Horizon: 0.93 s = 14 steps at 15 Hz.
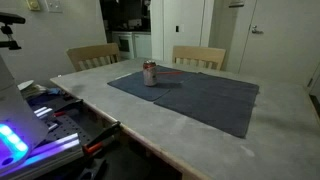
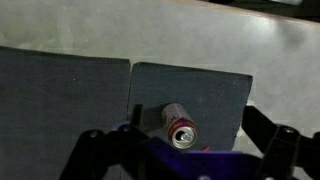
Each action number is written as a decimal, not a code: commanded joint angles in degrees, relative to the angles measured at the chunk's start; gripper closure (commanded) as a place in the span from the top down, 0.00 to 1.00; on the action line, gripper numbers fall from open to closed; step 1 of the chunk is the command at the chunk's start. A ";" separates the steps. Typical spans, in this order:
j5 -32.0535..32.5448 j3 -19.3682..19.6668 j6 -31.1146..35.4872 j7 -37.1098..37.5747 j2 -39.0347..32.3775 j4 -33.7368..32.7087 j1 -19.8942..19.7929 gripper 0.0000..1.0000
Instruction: Put the straw in the can and then put it back on the table again
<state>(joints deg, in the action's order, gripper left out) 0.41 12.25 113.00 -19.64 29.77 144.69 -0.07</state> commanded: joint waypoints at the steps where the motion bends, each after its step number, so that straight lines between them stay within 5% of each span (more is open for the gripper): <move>1: -0.47 -0.89 -0.12 -0.39 -0.11 -0.08 -0.96 1.00; 11: -9.99 -10.44 5.10 13.23 -20.19 -15.98 4.75 1.00; 14: -9.00 -14.09 4.54 23.46 -28.88 -24.22 4.97 1.00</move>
<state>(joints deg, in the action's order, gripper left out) -8.57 0.75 118.08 -3.07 10.41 129.28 5.07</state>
